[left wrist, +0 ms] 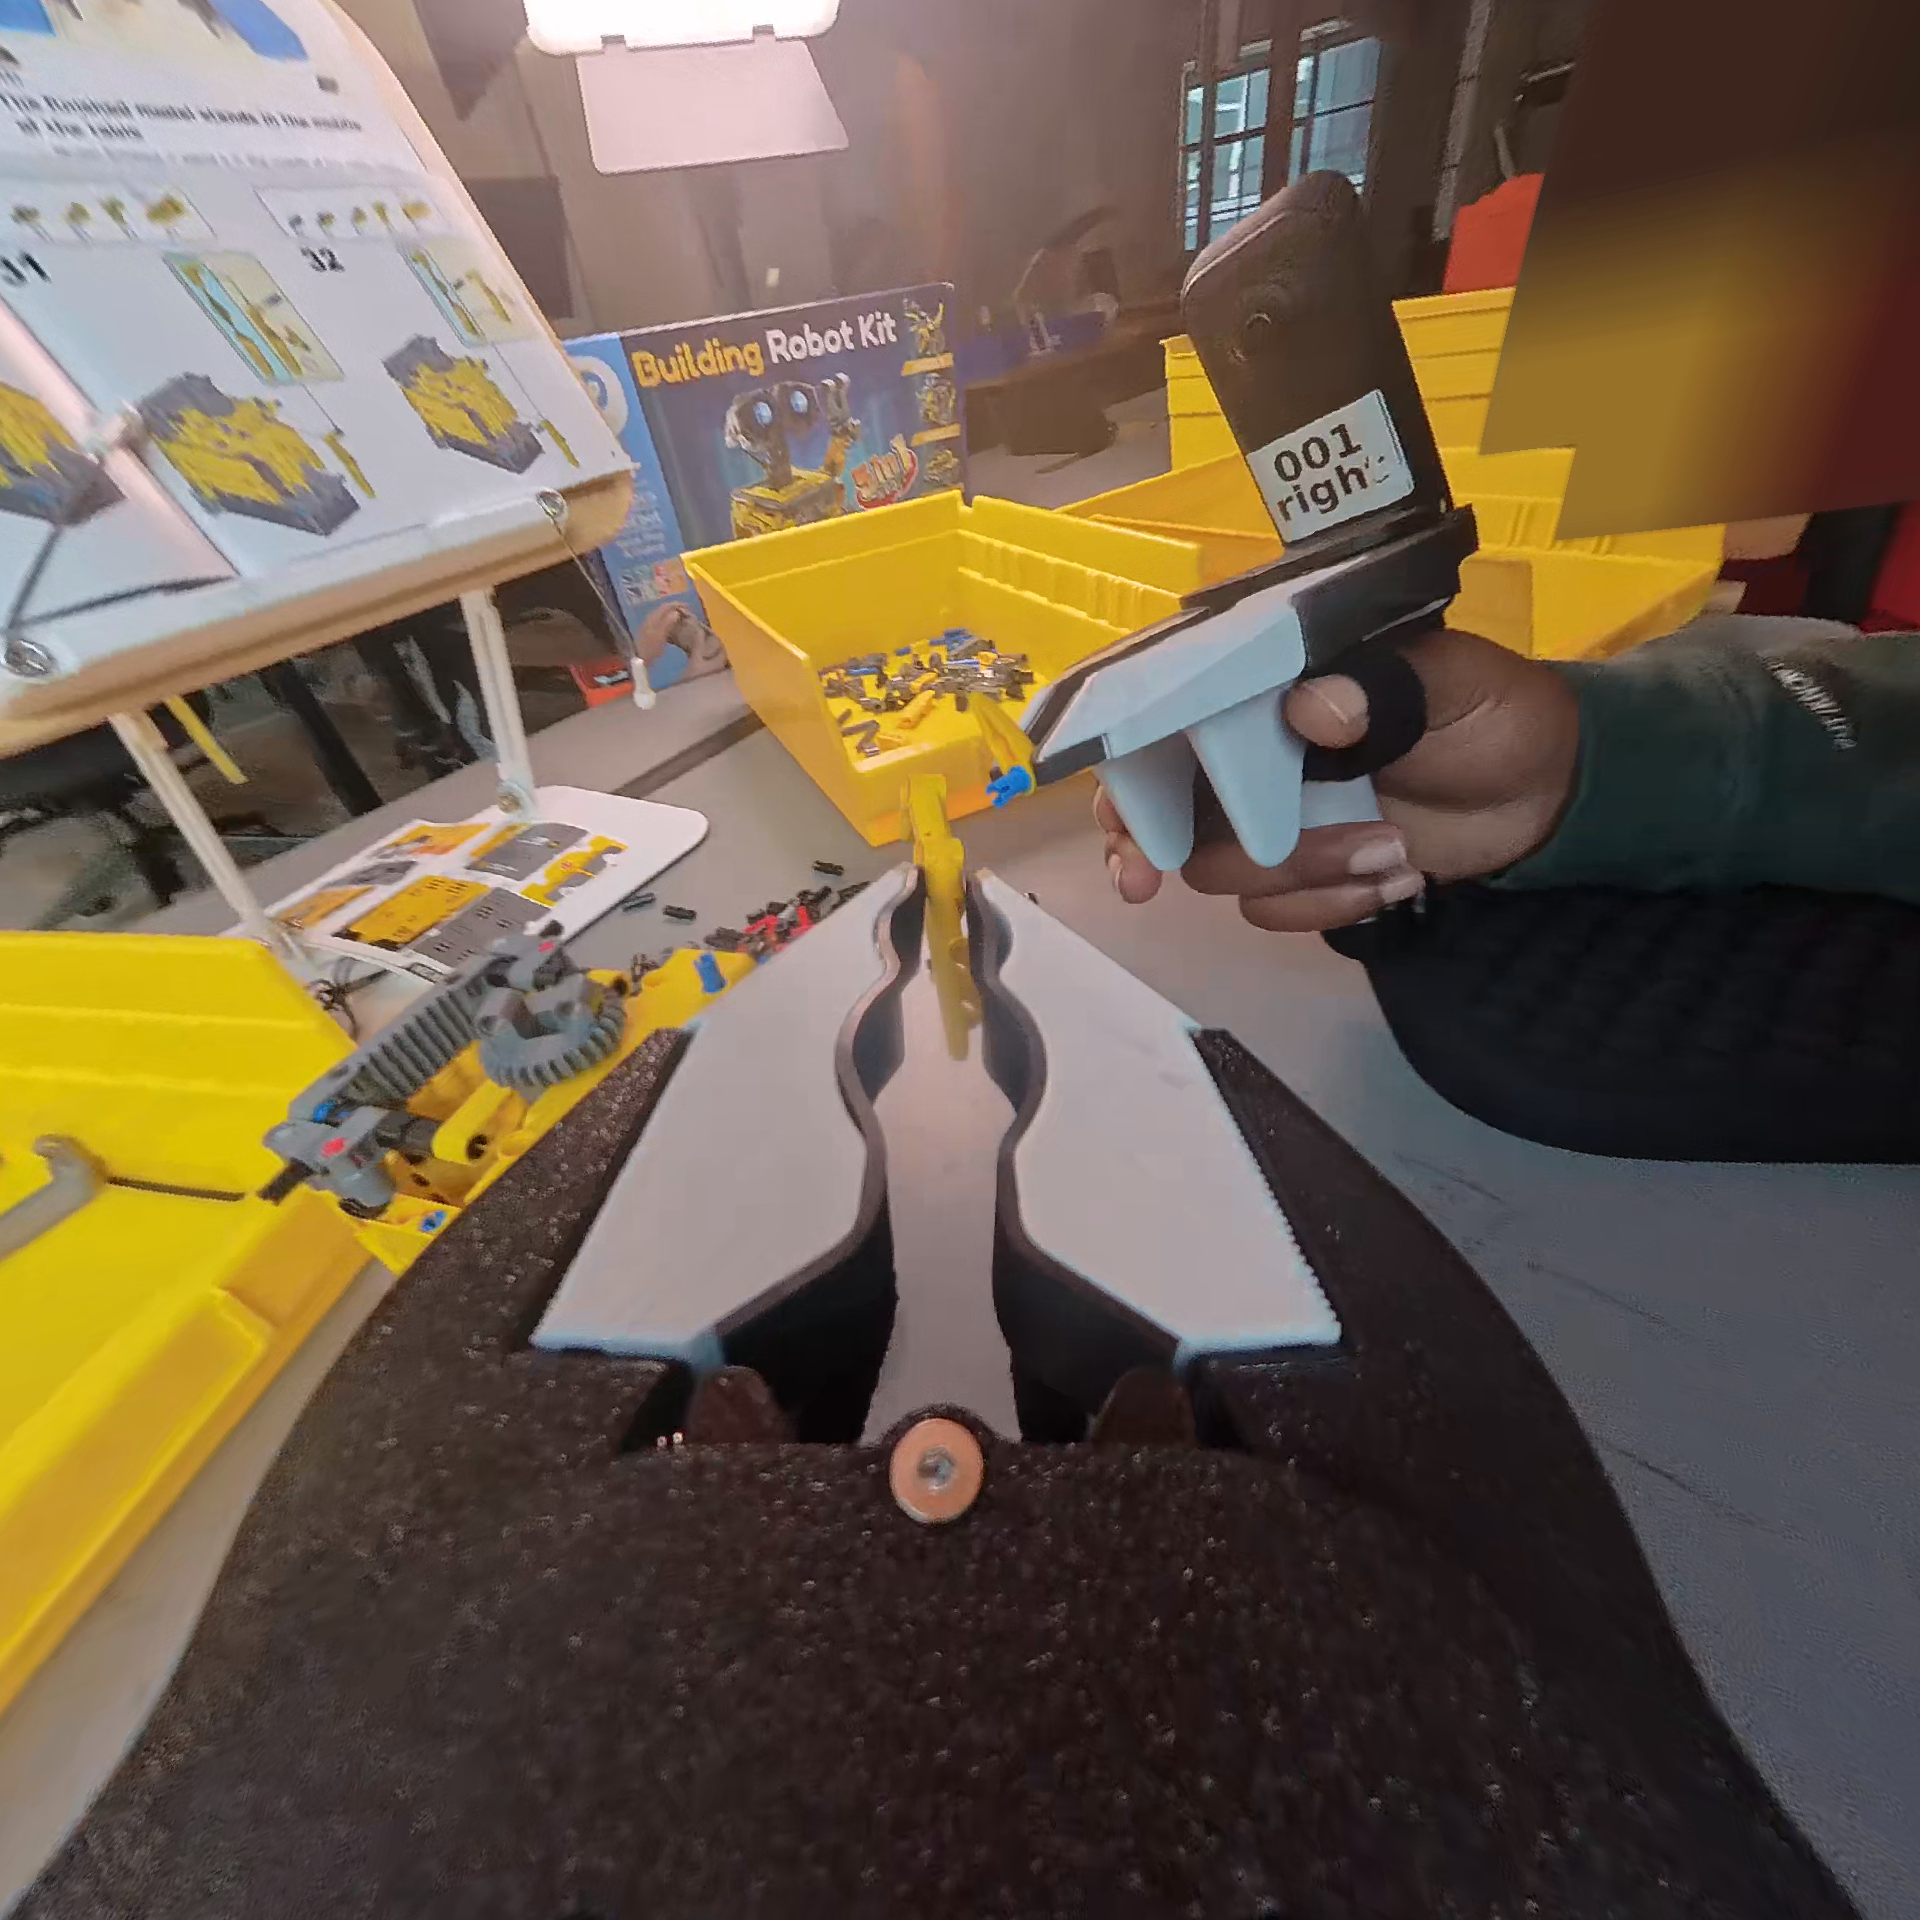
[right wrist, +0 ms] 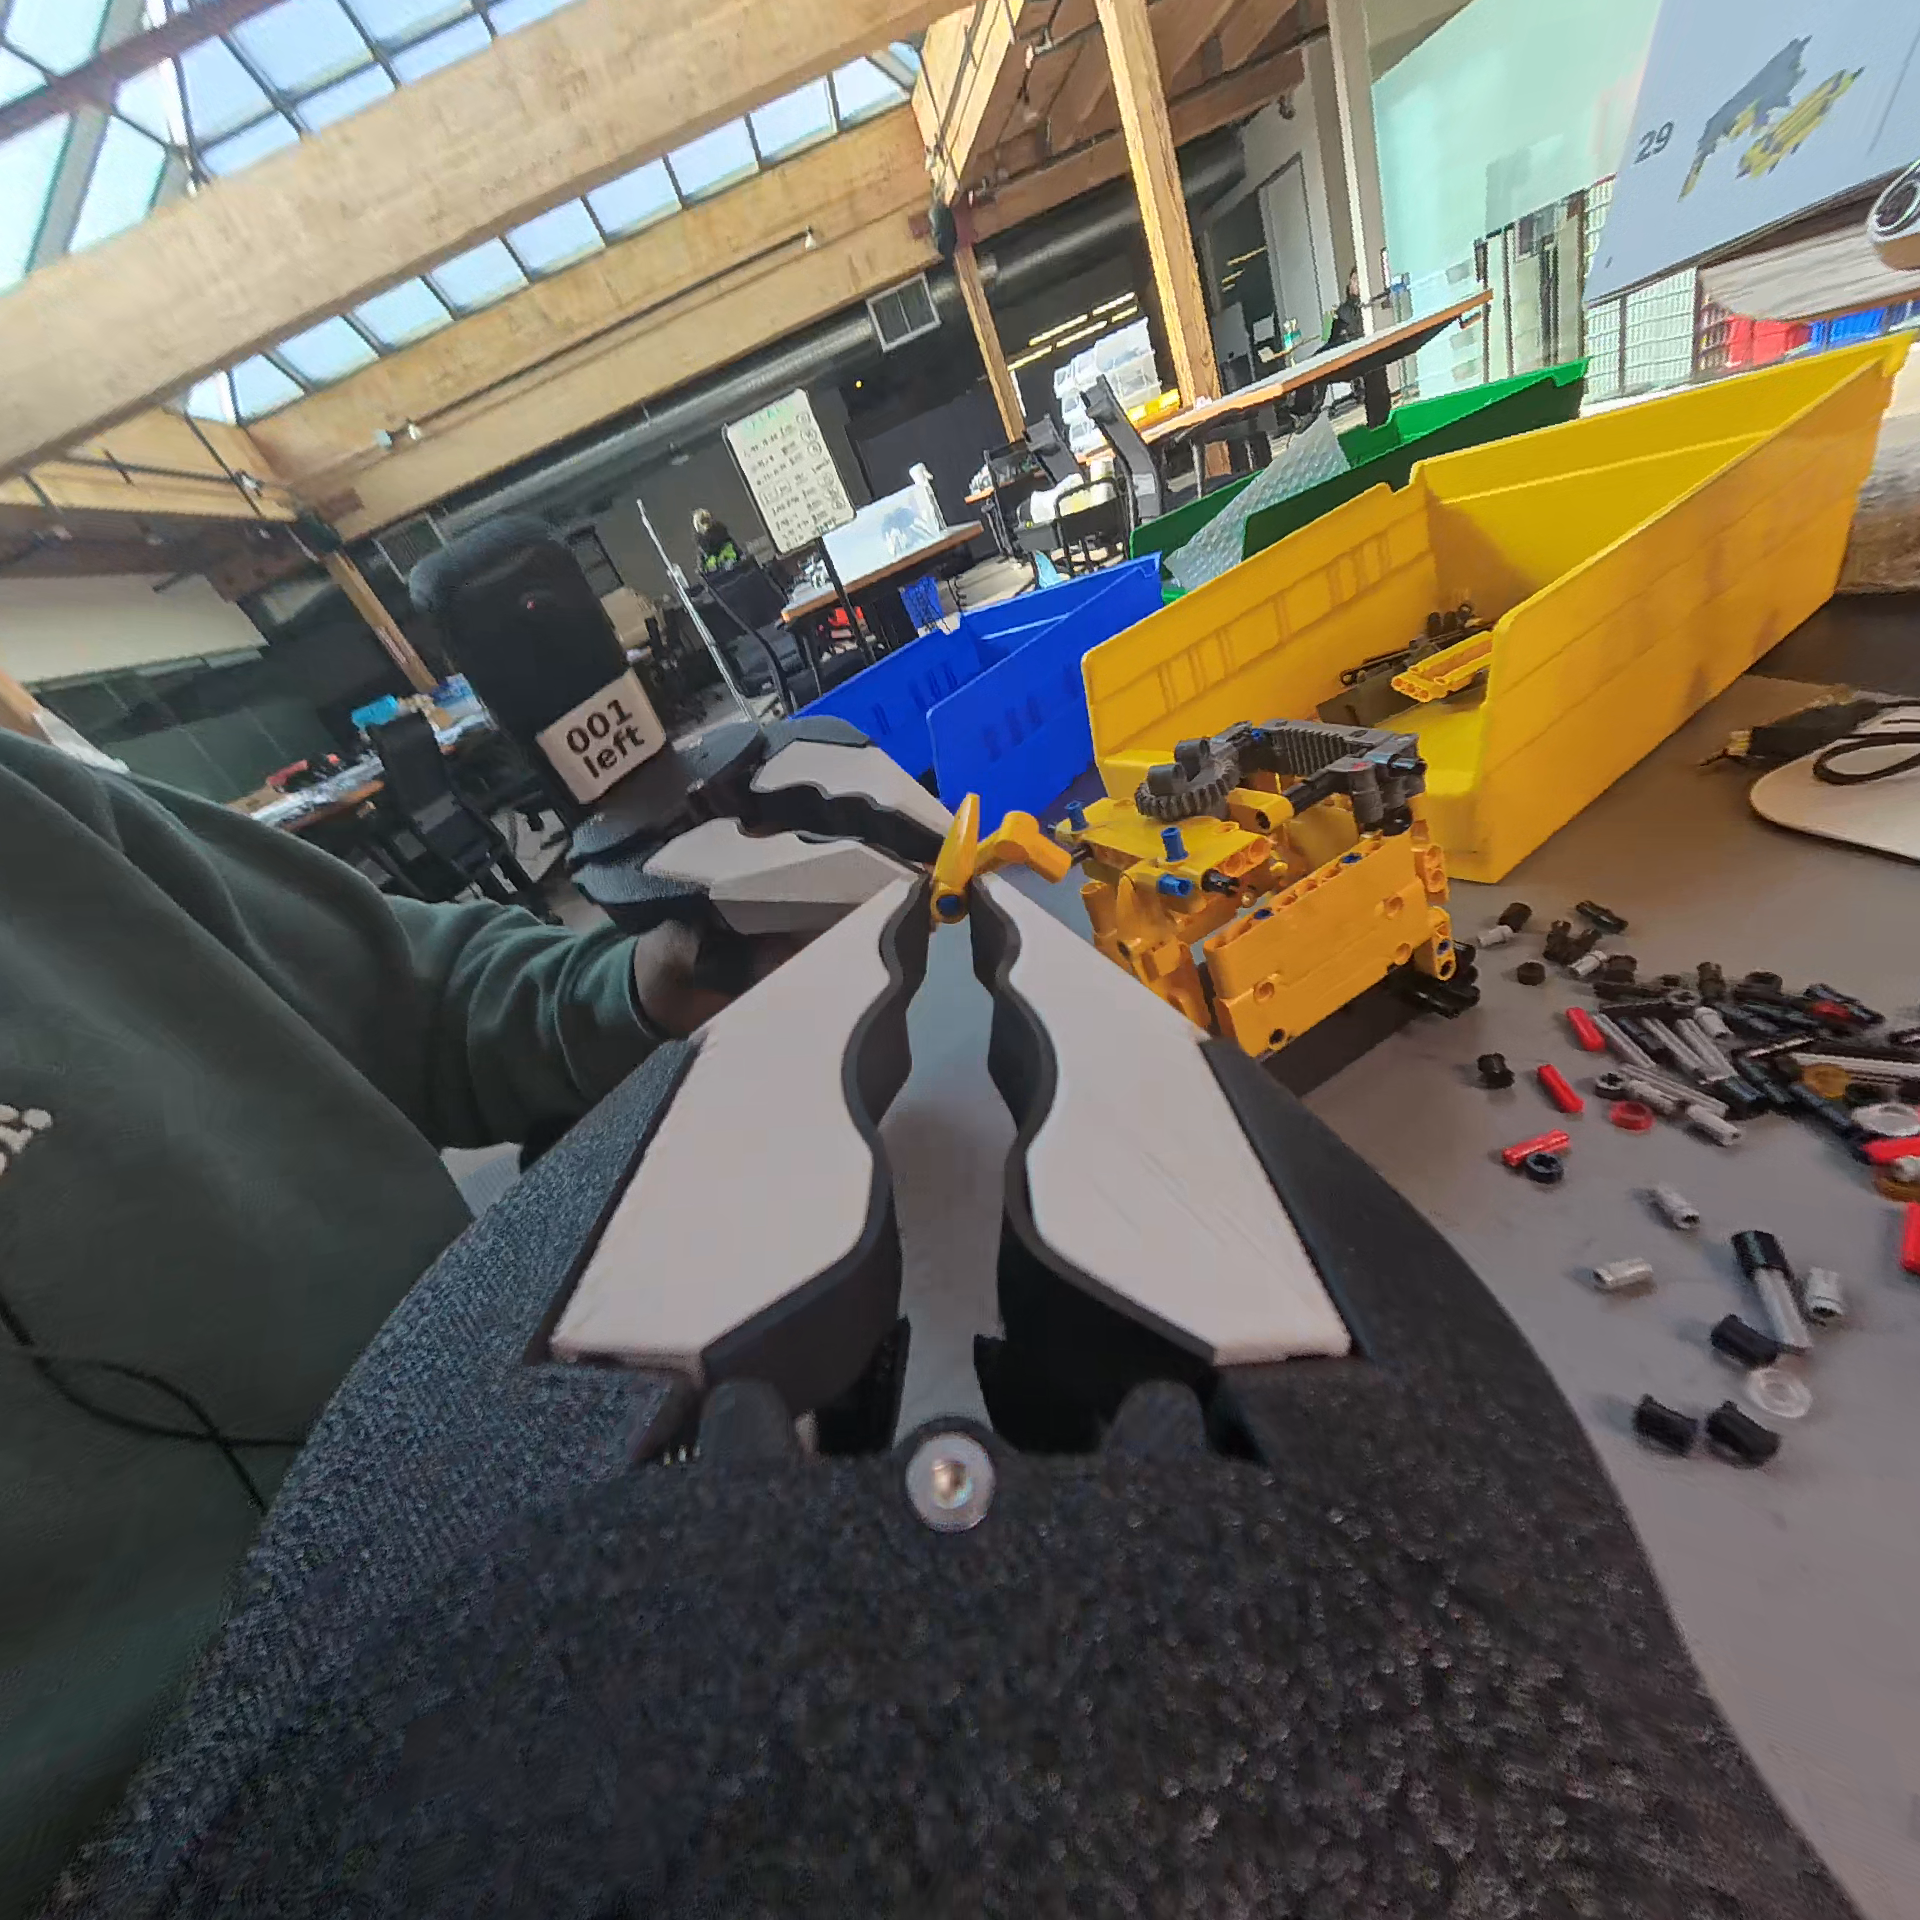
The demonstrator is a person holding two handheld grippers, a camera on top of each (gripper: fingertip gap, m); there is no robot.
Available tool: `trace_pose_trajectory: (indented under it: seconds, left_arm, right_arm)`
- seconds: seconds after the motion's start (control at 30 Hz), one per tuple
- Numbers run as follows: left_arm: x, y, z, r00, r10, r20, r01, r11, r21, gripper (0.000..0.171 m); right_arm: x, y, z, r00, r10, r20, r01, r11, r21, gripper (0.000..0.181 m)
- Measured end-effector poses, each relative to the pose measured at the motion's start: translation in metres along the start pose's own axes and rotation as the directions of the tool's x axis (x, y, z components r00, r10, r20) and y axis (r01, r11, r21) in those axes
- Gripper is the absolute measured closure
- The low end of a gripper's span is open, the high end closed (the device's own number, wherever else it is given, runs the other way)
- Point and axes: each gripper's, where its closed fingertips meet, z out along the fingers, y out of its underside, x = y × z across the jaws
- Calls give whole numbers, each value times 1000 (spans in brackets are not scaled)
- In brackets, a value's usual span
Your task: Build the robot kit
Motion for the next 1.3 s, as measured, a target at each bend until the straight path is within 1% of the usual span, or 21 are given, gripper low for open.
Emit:
trace_pose_trajectory:
  seconds: [0.1,0.2,0.37,0.4,0.47,0.53,0.67,0.87,1.0,1.13,1.3]
  left_arm:
    - [-1,-10,1,993,96,68,-98,995,29,165]
    - [-2,-20,1,984,137,118,-144,988,56,165]
    - [-3,-28,1,982,119,148,-133,987,89,165]
    - [-5,-29,1,983,98,157,-114,989,92,165]
    - [-7,-31,1,986,61,155,-77,992,101,166]
    - [-8,-36,-1,986,53,157,-73,989,125,166]
    - [-7,-38,-2,988,40,148,-61,989,137,165]
    - [-8,-41,-4,986,39,160,-64,986,155,165]
    - [-9,-42,-5,987,22,158,-48,986,158,165]
    - [-9,-41,-6,989,7,148,-30,988,155,165]
    - [-8,-41,-5,988,17,153,-41,988,152,165]
  right_arm:
    - [-3,-6,6,994,111,1,-111,992,58,175]
    - [-4,-13,7,979,201,20,-202,971,128,175]
    - [-8,-19,8,961,273,50,-277,941,196,175]
    - [-10,-20,8,957,285,58,-290,934,209,175]
    - [-11,-23,8,950,304,67,-311,919,243,176]
    - [-9,-24,9,946,319,58,-323,910,261,176]
    - [-8,-28,10,934,352,58,-353,884,307,176]
    - [-7,-27,14,925,376,45,-369,868,332,176]
    - [-10,-25,17,941,337,26,-327,889,321,176]
    - [-11,-27,17,964,266,-19,-245,913,326,176]
    - [-11,-27,16,964,265,-23,-243,913,327,176]
